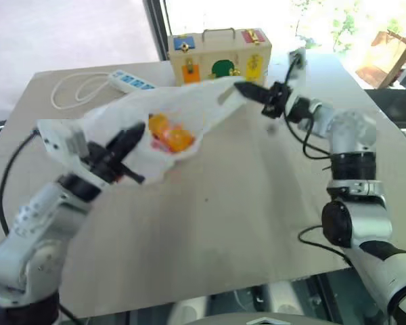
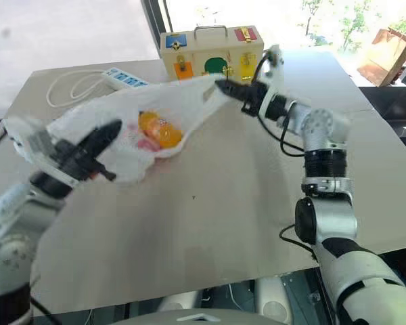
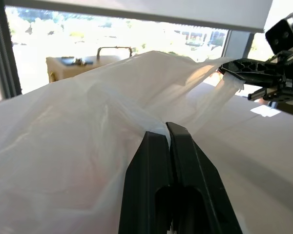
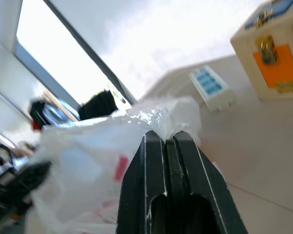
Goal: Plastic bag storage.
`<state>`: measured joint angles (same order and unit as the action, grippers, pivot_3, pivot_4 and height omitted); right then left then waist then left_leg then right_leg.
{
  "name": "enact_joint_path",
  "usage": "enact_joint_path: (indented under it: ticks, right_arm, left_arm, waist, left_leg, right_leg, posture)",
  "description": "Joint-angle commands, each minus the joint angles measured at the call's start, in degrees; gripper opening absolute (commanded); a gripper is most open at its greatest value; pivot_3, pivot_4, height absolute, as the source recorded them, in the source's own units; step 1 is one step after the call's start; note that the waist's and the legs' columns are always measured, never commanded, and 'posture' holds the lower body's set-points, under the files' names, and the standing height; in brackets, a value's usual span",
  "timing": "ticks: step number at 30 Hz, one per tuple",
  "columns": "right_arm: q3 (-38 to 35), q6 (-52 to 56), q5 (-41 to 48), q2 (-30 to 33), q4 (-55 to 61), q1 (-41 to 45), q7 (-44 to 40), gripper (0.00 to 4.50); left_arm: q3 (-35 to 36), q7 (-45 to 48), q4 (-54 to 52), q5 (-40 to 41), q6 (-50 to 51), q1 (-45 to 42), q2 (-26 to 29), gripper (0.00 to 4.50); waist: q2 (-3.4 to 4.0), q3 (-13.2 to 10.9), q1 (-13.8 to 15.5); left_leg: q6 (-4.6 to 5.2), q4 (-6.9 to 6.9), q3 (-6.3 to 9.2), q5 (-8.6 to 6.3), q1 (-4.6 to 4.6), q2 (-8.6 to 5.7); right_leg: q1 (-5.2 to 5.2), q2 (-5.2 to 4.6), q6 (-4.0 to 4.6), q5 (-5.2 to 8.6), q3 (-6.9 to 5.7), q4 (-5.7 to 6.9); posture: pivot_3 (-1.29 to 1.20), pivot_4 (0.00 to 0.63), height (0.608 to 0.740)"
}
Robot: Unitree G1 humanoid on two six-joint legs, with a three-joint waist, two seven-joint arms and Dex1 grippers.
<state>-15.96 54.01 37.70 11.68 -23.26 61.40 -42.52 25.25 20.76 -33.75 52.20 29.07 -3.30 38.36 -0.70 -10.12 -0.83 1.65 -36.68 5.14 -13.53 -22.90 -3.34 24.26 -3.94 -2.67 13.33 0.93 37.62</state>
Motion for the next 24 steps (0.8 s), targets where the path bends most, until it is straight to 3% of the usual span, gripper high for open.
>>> enact_joint_path:
  ticks: [1, 4, 8, 14, 17, 21, 24]
  right_arm:
    - [-15.5, 2.4, 14.6, 2.2, -0.3, 7.6, 6.6, 0.03]
    - [-22.7, 3.3, 22.8, 2.9, -2.7, 11.2, 11.2, 0.03]
    - [-26.0, 2.4, 28.0, 3.9, -2.6, 12.9, 15.0, 0.03]
    - [-25.1, 0.7, 29.8, 5.5, -1.4, 11.7, 16.6, 0.03]
    - [-22.3, 1.3, 28.8, 6.3, 1.0, 8.9, 15.7, 0.92]
    - [-20.3, 3.3, 29.8, 8.3, 4.0, 5.7, 15.6, 2.97]
    - [-16.9, 6.2, 28.5, 11.8, 8.4, 0.9, 13.3, 4.03]
  left_arm:
    - [2.2, 0.5, 10.2, 6.5, 3.2, -18.2, 5.8, 0.00]
    - [0.5, 1.4, 20.3, 4.7, 4.6, -30.6, 8.6, 0.00]
    - [-1.1, 3.1, 29.9, 2.7, 5.1, -41.2, 8.7, 0.00]
    - [-4.5, 7.8, 32.4, -1.6, 4.1, -42.1, 7.0, 0.00]
    - [-4.9, 9.5, 30.2, -3.3, 3.4, -38.5, 5.6, 0.00]
    - [-1.7, 9.6, 28.1, -2.1, 4.0, -35.7, 5.2, 1.71]
    - [1.6, 9.2, 25.5, 0.6, 6.2, -33.1, 6.2, 2.73]
  waist:
    - [-0.19, -0.3, 0.1]
    - [-0.18, -0.3, 0.1]
    - [-0.19, -0.3, -0.2]
    - [-0.18, -0.3, -1.7]
    - [-0.17, -0.3, -2.0]
    - [-0.17, -0.3, -1.9]
    - [-0.20, -0.3, -1.6]
  left_leg:
    - [-0.01, 0.10, -0.20, 0.01, 0.13, 0.00]
    - [-0.46, -0.47, 0.31, 0.29, -1.05, 0.04]
    - [-0.37, -0.44, -0.03, 0.25, -0.95, -0.01]
    - [-0.35, -0.38, -0.20, 0.24, -1.03, 0.07]
    - [-0.35, -0.38, -0.36, 0.24, -1.00, 0.15]
    - [-0.35, -0.40, -0.44, 0.24, -0.97, 0.24]
    - [-0.34, -0.42, -0.43, 0.24, -0.98, 0.25]
  right_leg:
    - [0.01, -0.01, 0.00, 0.00, 0.22, -0.01]
    - [0.90, 0.17, 0.11, -0.17, -0.27, 0.34]
    - [0.86, 0.12, 0.07, -0.17, 0.00, 0.23]
    - [1.03, 0.12, 0.06, -0.17, 0.18, 0.29]
    - [1.11, 0.15, 0.05, -0.17, 0.38, 0.37]
    - [1.15, 0.12, 0.06, -0.18, 0.46, 0.45]
    - [1.15, 0.13, 0.04, -0.19, 0.44, 0.44]
  posture:
    - [0.00, 0.150, 0.739]
    - [0.00, 0.150, 0.739]
    - [0.00, 0.150, 0.739]
    - [0.00, 0.150, 0.739]
    - [0.00, 0.150, 0.739]
    - [0.00, 0.150, 0.739]
    - [0.00, 0.150, 0.739]
